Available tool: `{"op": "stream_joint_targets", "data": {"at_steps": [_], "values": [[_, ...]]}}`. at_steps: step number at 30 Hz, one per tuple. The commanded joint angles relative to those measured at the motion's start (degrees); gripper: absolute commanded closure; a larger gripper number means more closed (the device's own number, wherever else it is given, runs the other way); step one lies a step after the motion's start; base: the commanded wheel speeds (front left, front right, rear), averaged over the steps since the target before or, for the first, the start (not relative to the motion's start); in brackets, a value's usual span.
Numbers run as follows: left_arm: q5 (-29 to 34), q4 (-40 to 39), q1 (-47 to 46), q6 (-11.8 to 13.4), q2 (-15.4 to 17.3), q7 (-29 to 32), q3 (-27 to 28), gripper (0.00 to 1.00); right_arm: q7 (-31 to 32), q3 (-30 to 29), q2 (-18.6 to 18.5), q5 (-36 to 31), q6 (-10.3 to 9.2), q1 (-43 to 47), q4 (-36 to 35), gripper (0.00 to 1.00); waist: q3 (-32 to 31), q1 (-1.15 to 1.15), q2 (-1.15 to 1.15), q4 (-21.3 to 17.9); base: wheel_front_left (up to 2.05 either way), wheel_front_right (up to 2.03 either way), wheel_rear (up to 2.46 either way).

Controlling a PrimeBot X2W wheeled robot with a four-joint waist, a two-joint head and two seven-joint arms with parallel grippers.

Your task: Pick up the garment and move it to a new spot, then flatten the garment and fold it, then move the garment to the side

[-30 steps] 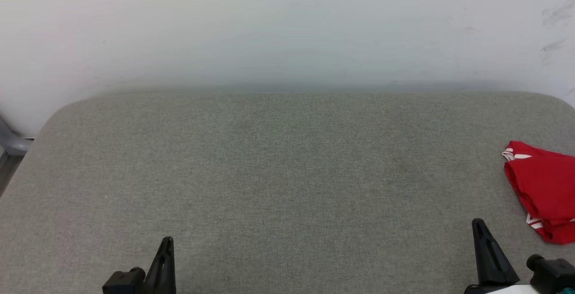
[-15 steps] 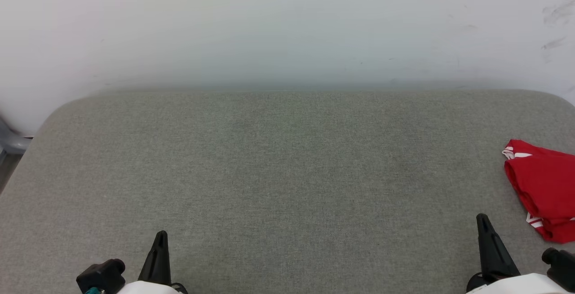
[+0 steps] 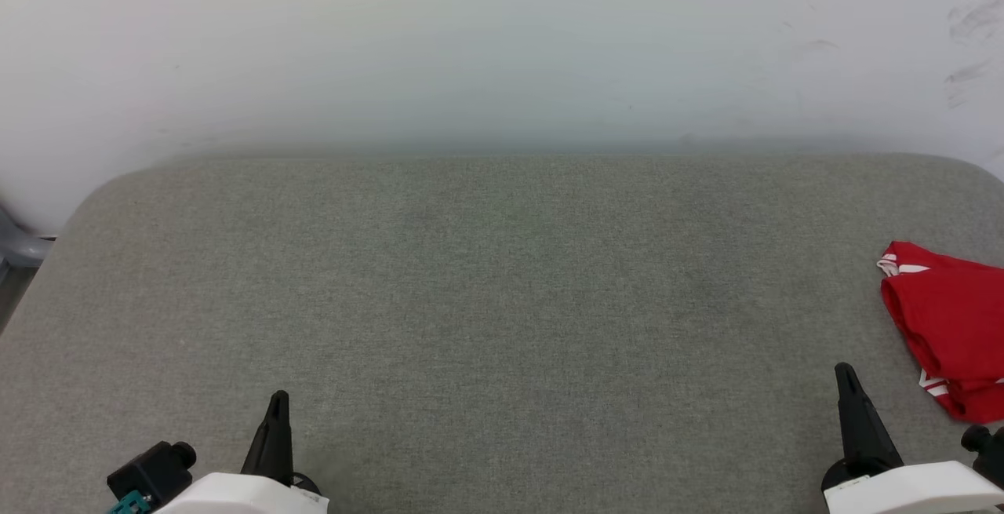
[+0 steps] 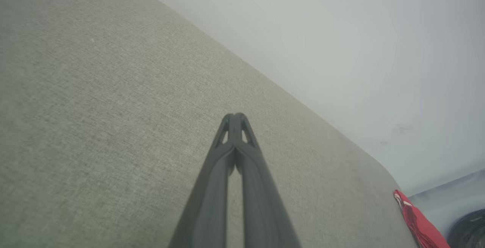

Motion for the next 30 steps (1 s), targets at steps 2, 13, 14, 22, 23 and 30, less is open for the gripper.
{"op": "stream_joint_targets", "data": {"at_steps": [2,13,14,22,23,30], "values": [[-2.74,-0.39,-1.76,-0.48,0.12,0.55,0.35,1.00,0.63,-0.22,0.02,2.73,0.00,-2.05,-0.42,1.00,0.05,0.00,0.00,-0.01,0.00,0.00,0.00],[-11.46,0.36,-3.28,-1.28,0.03,2.67,1.19,1.00,2.76,-0.54,0.13,11.02,-0.01,-3.36,0.45,1.00,0.30,0.00,0.00,-0.08,0.00,0.00,0.00],[-12.21,0.42,-3.43,-1.36,0.02,2.88,1.26,1.00,2.96,-0.57,0.14,11.75,-0.01,-3.48,0.54,1.00,0.32,0.00,0.00,-0.08,0.00,0.00,0.00],[-17.88,0.94,-4.37,-1.88,-0.06,4.26,1.79,1.00,4.37,-0.79,0.23,17.11,-0.01,-4.44,1.09,1.00,0.50,-0.01,0.00,-0.13,0.00,0.00,0.00],[-18.57,1.01,-4.50,-1.96,-0.07,4.47,1.86,1.00,4.51,-0.82,0.23,17.77,-0.01,-4.52,1.15,1.00,0.52,-0.01,0.00,-0.14,0.00,0.00,0.00],[-23.15,1.44,-5.21,-2.36,-0.13,5.58,2.24,1.00,5.66,-1.02,0.31,22.17,-0.01,-5.29,1.61,1.00,0.68,-0.01,0.00,-0.18,0.00,0.00,0.00]]}}
